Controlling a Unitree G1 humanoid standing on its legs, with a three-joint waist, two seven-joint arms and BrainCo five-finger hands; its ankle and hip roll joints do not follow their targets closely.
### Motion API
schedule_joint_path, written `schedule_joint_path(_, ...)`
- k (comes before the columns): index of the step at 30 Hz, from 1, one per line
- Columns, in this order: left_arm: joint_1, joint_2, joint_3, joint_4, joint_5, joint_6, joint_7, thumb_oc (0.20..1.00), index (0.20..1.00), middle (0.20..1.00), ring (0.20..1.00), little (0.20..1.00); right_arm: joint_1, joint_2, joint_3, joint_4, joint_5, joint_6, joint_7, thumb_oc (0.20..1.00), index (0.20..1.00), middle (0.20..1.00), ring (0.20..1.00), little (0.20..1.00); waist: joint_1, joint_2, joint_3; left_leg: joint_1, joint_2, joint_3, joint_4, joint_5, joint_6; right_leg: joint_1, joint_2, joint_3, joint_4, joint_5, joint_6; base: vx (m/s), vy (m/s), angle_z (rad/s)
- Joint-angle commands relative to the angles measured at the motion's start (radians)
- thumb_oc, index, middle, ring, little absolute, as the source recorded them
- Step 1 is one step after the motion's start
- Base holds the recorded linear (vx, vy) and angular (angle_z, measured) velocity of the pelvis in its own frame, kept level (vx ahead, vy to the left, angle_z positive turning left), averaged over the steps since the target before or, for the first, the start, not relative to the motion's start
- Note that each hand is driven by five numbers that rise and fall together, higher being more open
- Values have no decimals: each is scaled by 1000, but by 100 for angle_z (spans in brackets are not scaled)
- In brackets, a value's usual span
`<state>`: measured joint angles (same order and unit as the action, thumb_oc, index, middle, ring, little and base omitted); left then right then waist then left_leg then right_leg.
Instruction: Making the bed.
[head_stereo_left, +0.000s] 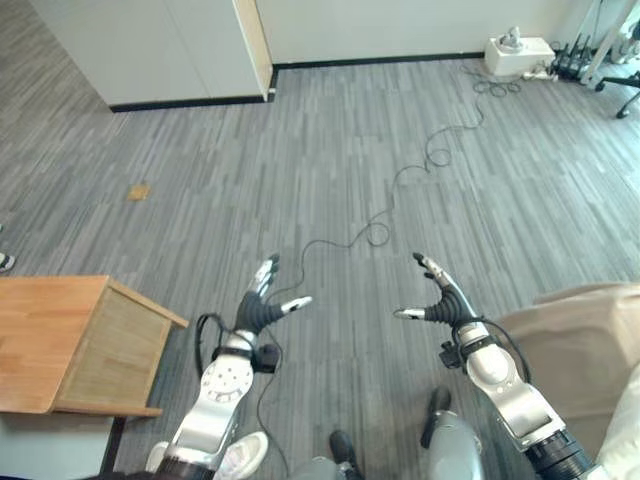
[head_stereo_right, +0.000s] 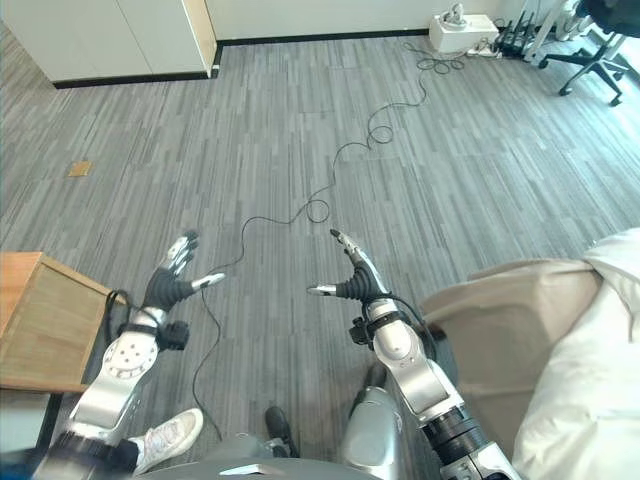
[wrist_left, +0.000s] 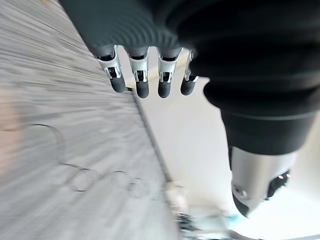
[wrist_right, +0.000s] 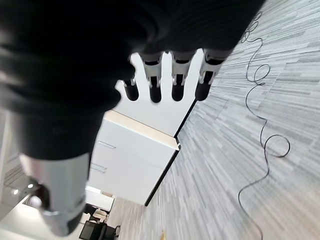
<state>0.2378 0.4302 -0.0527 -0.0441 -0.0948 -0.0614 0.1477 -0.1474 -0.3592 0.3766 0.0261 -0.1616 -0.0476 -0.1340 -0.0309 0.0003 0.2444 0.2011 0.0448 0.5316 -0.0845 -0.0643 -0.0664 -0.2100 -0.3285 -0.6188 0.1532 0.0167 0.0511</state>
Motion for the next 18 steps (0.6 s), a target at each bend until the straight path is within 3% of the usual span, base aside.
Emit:
schedule_joint_path(1, -128, 1, -8, -24, 19, -62, 5, 1000, 1000, 1000, 1000, 1000, -47, -22, -41, -64, -34, -51, -8, 1000, 1000, 1000, 1000, 1000, -20, -26, -14, -42, 128, 1, 52, 58, -24, 194, 62, 127, -119, 7, 103, 181, -271, -80)
schedule_joint_path(3, -122, -9, -2, -16, 9, -67, 7, 1000, 1000, 1000, 1000, 1000, -45, -49, -48, -90, -34, -57, -11, 1000, 1000, 1000, 1000, 1000, -23, -25, -5, -67, 152, -5, 172, 27, -44, 233, 93, 157, -168, 4, 79, 153, -202, -41)
schedule_joint_path(4, -122, -10, -3, -16, 9, -67, 7, 1000, 1000, 1000, 1000, 1000, -44, -50, -48, -90, -34, -57, -11, 1000, 1000, 1000, 1000, 1000, -23, -24, -5, -68, 154, -5, 175, 25, -44, 233, 95, 157, -169, 5, 79, 146, -167, -80)
schedule_joint_path(5, -125, -13, 9, -13, -3, -73, 8, 1000, 1000, 1000, 1000, 1000, -40, -74, -62, -130, -36, -69, -5, 1000, 1000, 1000, 1000, 1000, -31, -29, 10, -98, 207, -12, 306, 58, -69, 259, 120, 185, -186, -15, 62, 137, -122, -91)
schedule_joint_path(7, -119, -19, 9, -8, -7, -80, 17, 1000, 1000, 1000, 1000, 1000, -35, -93, -73, -159, -29, -77, -6, 1000, 1000, 1000, 1000, 1000, -28, -28, 34, -135, 248, -68, 446, 108, -91, 285, 161, 233, -195, -43, 29, 150, -105, -87)
schedule_joint_path(8, -116, -29, 8, -8, -12, -80, 19, 1000, 1000, 1000, 1000, 1000, -23, -105, -82, -186, -17, -80, 2, 1000, 1000, 1000, 1000, 1000, -25, -40, 42, -176, 215, -125, 492, 102, -77, 291, 167, 271, -205, -48, 21, 155, -25, -136)
schedule_joint_path(9, -112, -37, 6, -16, -13, -82, 20, 1000, 1000, 1000, 1000, 1000, -12, -115, -90, -211, -12, -87, 11, 1000, 1000, 1000, 1000, 1000, -25, -47, 49, -209, 175, -175, 494, 61, -67, 297, 173, 307, -209, -53, 24, 108, 7, -166)
schedule_joint_path(10, -112, -37, 5, -16, -13, -82, 20, 1000, 1000, 1000, 1000, 1000, -9, -117, -93, -215, -11, -85, 13, 1000, 1000, 1000, 1000, 1000, -24, -49, 45, -214, 170, -172, 491, 65, -62, 290, 168, 308, -208, -50, 26, 283, 204, -173)
schedule_joint_path(11, -104, -62, 6, -34, -4, -88, 29, 1000, 1000, 1000, 1000, 1000, 45, -145, -124, -249, -16, -99, 19, 1000, 1000, 1000, 1000, 1000, -40, -49, 51, -246, 141, -217, 383, 5, -50, 296, 169, 390, -219, -52, 55, 197, 200, -151)
schedule_joint_path(13, -103, -63, 4, -35, -3, -88, 29, 1000, 1000, 1000, 1000, 1000, 51, -147, -128, -254, -15, -97, 21, 1000, 1000, 1000, 1000, 1000, -30, -52, 45, -242, 134, -204, 366, 18, -47, 285, 163, 401, -219, -45, 56, 137, 139, -134)
schedule_joint_path(14, -105, -68, 0, -36, 4, -90, 35, 1000, 1000, 1000, 1000, 1000, 74, -160, -146, -264, -25, -100, 20, 1000, 1000, 1000, 1000, 1000, -34, -42, 44, -238, 131, -223, 281, 37, -48, 287, 169, 433, -227, -44, 70, 146, 238, -146)
schedule_joint_path(15, -116, -72, -7, -40, 12, -93, 52, 1000, 1000, 1000, 1000, 1000, 97, -187, -176, -275, -57, -103, 5, 1000, 1000, 1000, 1000, 1000, -29, -27, 46, -240, 119, -310, 156, 86, -50, 281, 182, 508, -232, -37, 89, 224, 294, -140)
schedule_joint_path(16, -122, -72, -15, -40, 19, -91, 52, 1000, 1000, 1000, 1000, 1000, 123, -194, -201, -275, -75, -102, -6, 1000, 1000, 1000, 1000, 1000, -36, -20, 39, -234, 128, -329, 112, 96, -56, 283, 181, 526, -231, -44, 93, 199, 253, -134)
schedule_joint_path(17, -128, -73, -14, -52, 24, -95, 44, 1000, 1000, 1000, 1000, 1000, 173, -194, -242, -290, -81, -111, -9, 1000, 1000, 1000, 1000, 1000, -55, -11, 29, -207, 133, -313, 74, 91, -52, 282, 183, 542, -231, -50, 103, 142, 99, -149)
schedule_joint_path(18, -126, -74, -19, -52, 24, -95, 43, 1000, 1000, 1000, 1000, 1000, 186, -195, -249, -300, -80, -109, -6, 1000, 1000, 1000, 1000, 1000, -46, -8, 27, -196, 133, -305, 63, 93, -52, 284, 184, 547, -231, -51, 104, 65, 95, -189)
